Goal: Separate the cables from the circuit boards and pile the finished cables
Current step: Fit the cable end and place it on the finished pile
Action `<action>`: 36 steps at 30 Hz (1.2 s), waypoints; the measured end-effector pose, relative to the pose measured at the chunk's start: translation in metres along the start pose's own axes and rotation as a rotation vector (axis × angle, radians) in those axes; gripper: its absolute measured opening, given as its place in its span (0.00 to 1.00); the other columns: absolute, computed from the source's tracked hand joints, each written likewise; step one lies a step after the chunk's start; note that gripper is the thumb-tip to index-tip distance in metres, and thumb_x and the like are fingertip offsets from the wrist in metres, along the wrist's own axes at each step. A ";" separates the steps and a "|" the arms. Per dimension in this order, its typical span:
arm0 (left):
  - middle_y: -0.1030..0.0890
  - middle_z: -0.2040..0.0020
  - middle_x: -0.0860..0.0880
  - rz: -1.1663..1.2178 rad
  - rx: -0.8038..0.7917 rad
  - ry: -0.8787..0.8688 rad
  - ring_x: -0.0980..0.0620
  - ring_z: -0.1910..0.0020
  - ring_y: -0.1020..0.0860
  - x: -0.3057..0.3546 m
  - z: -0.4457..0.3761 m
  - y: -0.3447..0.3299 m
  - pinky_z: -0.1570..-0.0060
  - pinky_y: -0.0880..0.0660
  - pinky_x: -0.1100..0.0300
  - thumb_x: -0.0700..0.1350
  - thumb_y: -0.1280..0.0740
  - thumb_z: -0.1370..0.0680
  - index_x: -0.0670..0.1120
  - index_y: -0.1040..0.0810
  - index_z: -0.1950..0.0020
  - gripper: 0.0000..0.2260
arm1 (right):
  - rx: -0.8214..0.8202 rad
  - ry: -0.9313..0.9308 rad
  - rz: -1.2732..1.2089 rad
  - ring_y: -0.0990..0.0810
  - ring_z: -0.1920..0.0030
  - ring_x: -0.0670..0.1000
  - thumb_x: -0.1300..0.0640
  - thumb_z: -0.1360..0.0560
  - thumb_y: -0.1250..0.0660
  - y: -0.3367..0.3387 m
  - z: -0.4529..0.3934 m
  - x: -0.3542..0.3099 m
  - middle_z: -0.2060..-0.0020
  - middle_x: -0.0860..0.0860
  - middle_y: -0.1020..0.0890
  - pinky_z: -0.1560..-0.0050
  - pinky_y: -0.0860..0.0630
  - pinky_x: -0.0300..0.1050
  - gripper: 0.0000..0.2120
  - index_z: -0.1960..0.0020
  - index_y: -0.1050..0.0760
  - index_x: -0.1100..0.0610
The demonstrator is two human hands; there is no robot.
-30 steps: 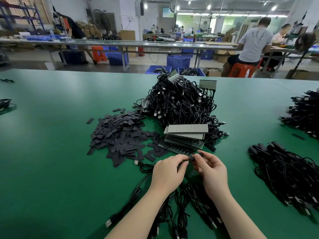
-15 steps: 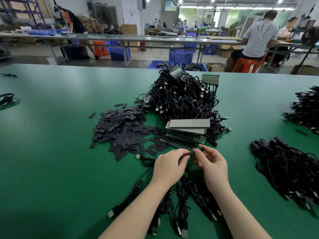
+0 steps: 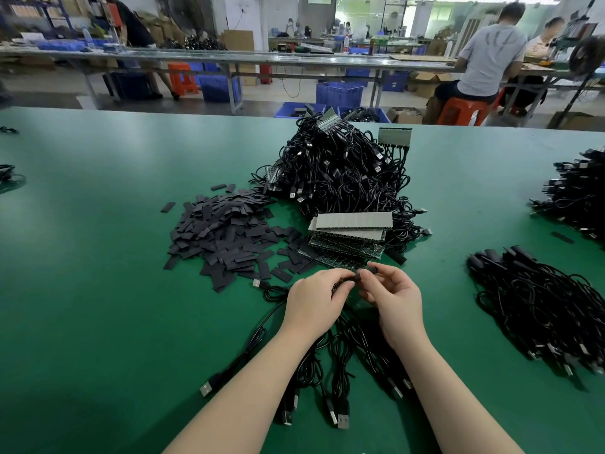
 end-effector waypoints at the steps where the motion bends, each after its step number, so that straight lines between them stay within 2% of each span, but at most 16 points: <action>1: 0.18 0.44 0.58 0.003 0.003 -0.002 0.59 0.46 0.22 0.000 0.000 0.000 0.48 0.25 0.60 0.54 0.38 0.20 0.57 0.21 0.39 0.12 | -0.002 -0.002 0.001 0.15 0.59 0.50 0.60 0.26 0.25 0.000 0.000 0.000 0.60 0.53 0.14 0.59 0.20 0.39 0.08 0.53 0.16 0.47; 5: 0.18 0.43 0.57 0.029 0.009 0.001 0.59 0.45 0.22 0.000 0.001 0.001 0.47 0.26 0.62 0.53 0.37 0.20 0.57 0.20 0.38 0.13 | -0.007 -0.013 -0.011 0.16 0.59 0.52 0.61 0.26 0.25 0.000 0.000 0.000 0.58 0.56 0.14 0.59 0.20 0.40 0.07 0.51 0.17 0.51; 9: 0.17 0.43 0.55 0.049 0.029 -0.024 0.57 0.45 0.21 0.002 0.003 0.003 0.47 0.25 0.60 0.52 0.34 0.21 0.56 0.20 0.37 0.13 | -0.013 -0.020 -0.017 0.15 0.58 0.51 0.61 0.26 0.25 -0.001 0.000 -0.001 0.58 0.56 0.13 0.58 0.20 0.40 0.09 0.47 0.19 0.53; 15: 0.17 0.43 0.56 0.106 0.019 0.012 0.57 0.45 0.20 0.001 0.003 0.003 0.47 0.23 0.57 0.53 0.33 0.22 0.58 0.21 0.37 0.14 | -0.038 -0.015 -0.057 0.15 0.58 0.50 0.62 0.26 0.26 -0.002 0.001 -0.002 0.59 0.54 0.14 0.58 0.19 0.40 0.09 0.47 0.20 0.54; 18: 0.17 0.44 0.55 0.126 0.013 0.035 0.56 0.46 0.20 -0.001 0.002 0.003 0.47 0.23 0.55 0.53 0.33 0.22 0.57 0.21 0.37 0.14 | -0.051 -0.002 -0.042 0.17 0.63 0.47 0.62 0.26 0.26 -0.003 0.002 -0.003 0.63 0.51 0.15 0.59 0.20 0.39 0.09 0.47 0.19 0.55; 23: 0.17 0.44 0.56 0.152 -0.008 0.053 0.58 0.46 0.20 -0.002 0.002 0.003 0.47 0.23 0.56 0.53 0.33 0.22 0.56 0.20 0.37 0.13 | -0.060 0.019 -0.015 0.17 0.63 0.47 0.63 0.26 0.26 -0.003 0.002 -0.003 0.64 0.50 0.16 0.60 0.20 0.38 0.09 0.48 0.19 0.55; 29: 0.16 0.45 0.57 0.159 -0.003 0.054 0.58 0.48 0.20 -0.002 0.003 0.002 0.50 0.23 0.58 0.53 0.32 0.22 0.57 0.20 0.38 0.13 | -0.084 0.006 0.004 0.21 0.68 0.47 0.64 0.27 0.25 -0.002 -0.001 -0.002 0.67 0.50 0.18 0.62 0.22 0.38 0.09 0.47 0.19 0.57; 32: 0.17 0.44 0.56 0.127 -0.022 0.034 0.57 0.47 0.20 0.000 0.003 0.001 0.48 0.23 0.57 0.53 0.33 0.22 0.57 0.22 0.34 0.16 | -0.095 0.019 0.062 0.19 0.65 0.46 0.63 0.26 0.25 -0.004 0.000 -0.002 0.65 0.50 0.16 0.61 0.22 0.36 0.10 0.47 0.19 0.55; 34: 0.17 0.43 0.56 0.155 -0.017 0.059 0.59 0.45 0.20 0.000 0.004 0.000 0.45 0.23 0.57 0.55 0.33 0.22 0.56 0.24 0.32 0.19 | -0.074 0.020 0.050 0.19 0.65 0.47 0.62 0.26 0.25 -0.003 0.001 -0.002 0.64 0.51 0.16 0.61 0.21 0.37 0.09 0.47 0.19 0.54; 36: 0.16 0.47 0.58 0.091 0.048 0.105 0.60 0.48 0.20 -0.001 0.004 0.004 0.47 0.24 0.59 0.61 0.34 0.25 0.56 0.21 0.36 0.19 | -0.040 0.012 0.011 0.19 0.64 0.48 0.62 0.26 0.25 -0.002 0.001 -0.003 0.64 0.52 0.16 0.61 0.21 0.38 0.10 0.47 0.20 0.54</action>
Point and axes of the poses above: each hand's wrist, its own z-axis away from the middle knuckle, its own y-axis out of the back of the hand, x = y × z, the point moved 4 cm from there along -z, towards the middle knuckle
